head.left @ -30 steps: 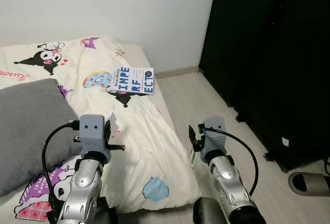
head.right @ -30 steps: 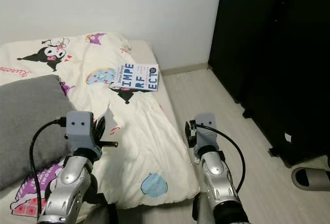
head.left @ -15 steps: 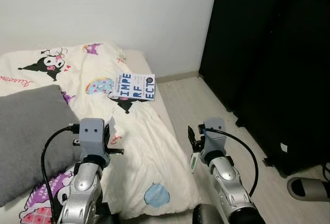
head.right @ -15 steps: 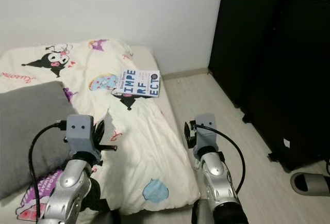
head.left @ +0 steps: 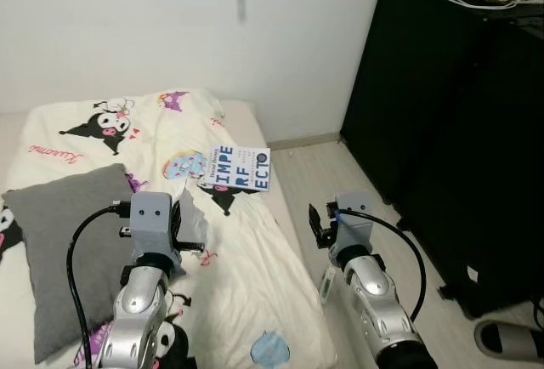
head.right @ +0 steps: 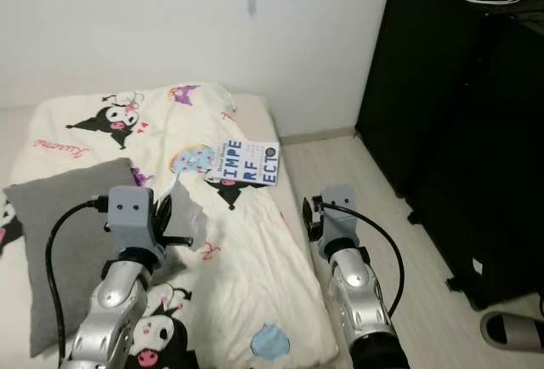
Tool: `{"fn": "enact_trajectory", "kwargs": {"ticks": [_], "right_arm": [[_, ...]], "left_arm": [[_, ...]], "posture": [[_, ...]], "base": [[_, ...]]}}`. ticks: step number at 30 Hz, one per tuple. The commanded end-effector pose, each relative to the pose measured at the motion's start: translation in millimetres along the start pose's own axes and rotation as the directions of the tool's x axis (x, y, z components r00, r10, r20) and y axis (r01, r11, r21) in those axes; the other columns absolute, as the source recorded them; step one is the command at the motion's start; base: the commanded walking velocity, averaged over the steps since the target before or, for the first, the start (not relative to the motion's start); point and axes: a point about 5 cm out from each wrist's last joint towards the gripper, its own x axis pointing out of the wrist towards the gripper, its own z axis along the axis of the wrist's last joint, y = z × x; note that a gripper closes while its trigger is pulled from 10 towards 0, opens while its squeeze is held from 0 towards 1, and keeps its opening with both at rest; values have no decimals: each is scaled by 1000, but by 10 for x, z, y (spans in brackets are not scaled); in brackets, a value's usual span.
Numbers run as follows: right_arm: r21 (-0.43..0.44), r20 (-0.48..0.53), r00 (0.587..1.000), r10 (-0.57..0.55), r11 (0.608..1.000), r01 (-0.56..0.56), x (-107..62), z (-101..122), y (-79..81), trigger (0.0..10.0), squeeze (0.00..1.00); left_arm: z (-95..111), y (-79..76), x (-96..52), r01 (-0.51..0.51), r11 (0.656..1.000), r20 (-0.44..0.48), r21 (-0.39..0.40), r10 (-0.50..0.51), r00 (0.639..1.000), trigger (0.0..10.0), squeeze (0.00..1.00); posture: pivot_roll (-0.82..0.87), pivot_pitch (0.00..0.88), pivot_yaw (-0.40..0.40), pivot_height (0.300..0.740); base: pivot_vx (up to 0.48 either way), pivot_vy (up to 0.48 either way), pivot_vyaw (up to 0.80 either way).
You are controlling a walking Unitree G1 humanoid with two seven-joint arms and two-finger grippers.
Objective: Clean up the room
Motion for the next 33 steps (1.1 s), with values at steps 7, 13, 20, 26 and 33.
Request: {"fn": "enact_trajectory", "kwargs": {"ticks": [7,13,20,26,33], "right_arm": [[15,-18,1000,12,1000,-12,-35,-42,21,10000,0],[16,-19,1000,15,1000,-15,-29,-39,28,10000,0],[17,-24,1000,17,1000,-17,-22,-44,30,10000,0],[-39,-122,992,45,998,-50,-58,-239,112,10000,0],[-36,-159,986,41,998,-47,-160,-392,117,10000,0]], "left_arm": [[-71,-3,-60,-5,1000,-32,3,5,999,10000,0],[-83,12,-68,-10,1000,-37,5,11,999,10000,0],[-95,34,-72,-16,1000,-42,9,16,999,10000,0],[-284,78,-148,-29,999,-118,-17,27,993,10000,0],[-493,113,-299,-28,999,-185,16,30,982,10000,0]], "posture": [[34,168,-28,733],[34,167,-30,740],[36,161,-29,740],[34,149,-26,740],[32,143,-25,740]], "base": [[0,0,0],[0,0,0],[0,0,0],[0,0,0],[0,0,0]]}}
